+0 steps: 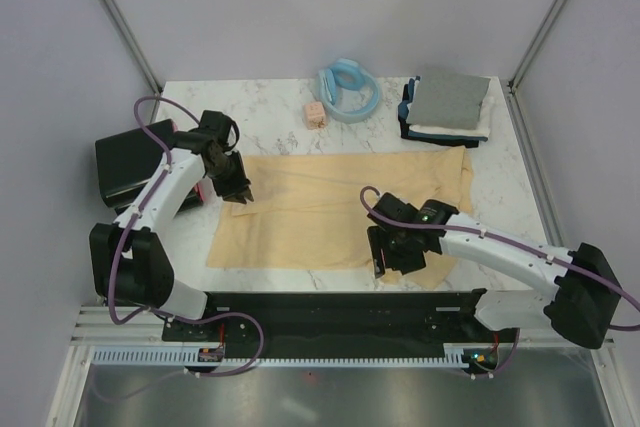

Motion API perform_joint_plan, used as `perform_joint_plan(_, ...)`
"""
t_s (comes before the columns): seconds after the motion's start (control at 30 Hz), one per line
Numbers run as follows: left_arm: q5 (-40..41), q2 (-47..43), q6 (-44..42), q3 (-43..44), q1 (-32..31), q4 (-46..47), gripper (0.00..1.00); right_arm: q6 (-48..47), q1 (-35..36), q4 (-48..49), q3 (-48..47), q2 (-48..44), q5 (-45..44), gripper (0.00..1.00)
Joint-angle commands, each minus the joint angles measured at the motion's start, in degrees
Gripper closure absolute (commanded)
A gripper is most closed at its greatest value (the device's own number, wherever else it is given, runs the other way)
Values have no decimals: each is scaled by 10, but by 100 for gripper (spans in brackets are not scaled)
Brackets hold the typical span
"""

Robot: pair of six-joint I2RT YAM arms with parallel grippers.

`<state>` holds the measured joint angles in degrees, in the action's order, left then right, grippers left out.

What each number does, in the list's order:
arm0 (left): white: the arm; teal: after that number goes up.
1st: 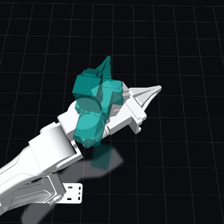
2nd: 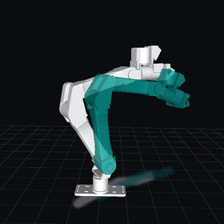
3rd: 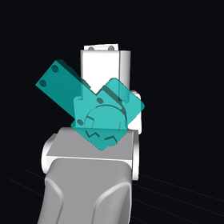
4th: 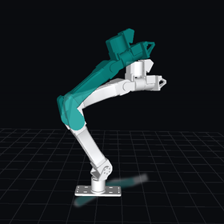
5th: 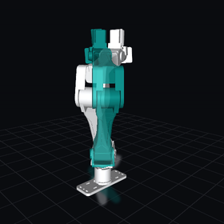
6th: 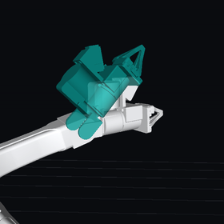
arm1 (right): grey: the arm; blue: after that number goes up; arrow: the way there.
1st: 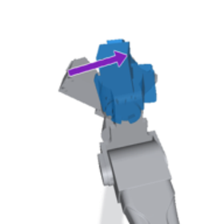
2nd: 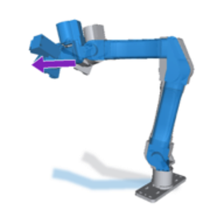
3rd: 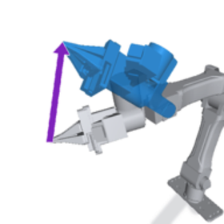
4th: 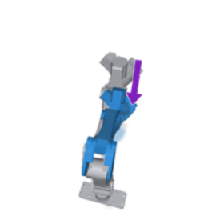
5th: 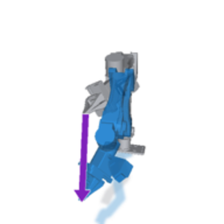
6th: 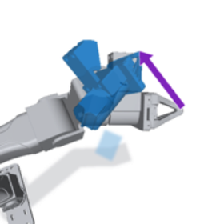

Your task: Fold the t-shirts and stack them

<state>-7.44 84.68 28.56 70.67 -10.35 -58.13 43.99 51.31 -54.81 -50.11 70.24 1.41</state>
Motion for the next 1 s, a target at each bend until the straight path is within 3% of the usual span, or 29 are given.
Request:
perform_joint_plan(0.0,-6,-22,-24,-1,-1,14,72,18,19,36,2,53,-48,30)
perform_joint_plan(0.2,3,-36,-24,-15,-1,13,72,4,55,67,-14,133,-56,30)
perform_joint_plan(0.6,13,-41,-28,-19,-1,11,72,-17,56,81,-28,218,-79,32)
perform_joint_plan(0.7,15,-36,-29,-16,-1,10,72,-19,56,82,-30,234,-71,37)
perform_joint_plan(0.83,16,-36,-29,-20,-1,9,72,-16,56,74,-32,232,-79,55)
perform_joint_plan(0.97,19,-38,-30,-30,0,12,73,-7,56,23,-46,215,-114,56)
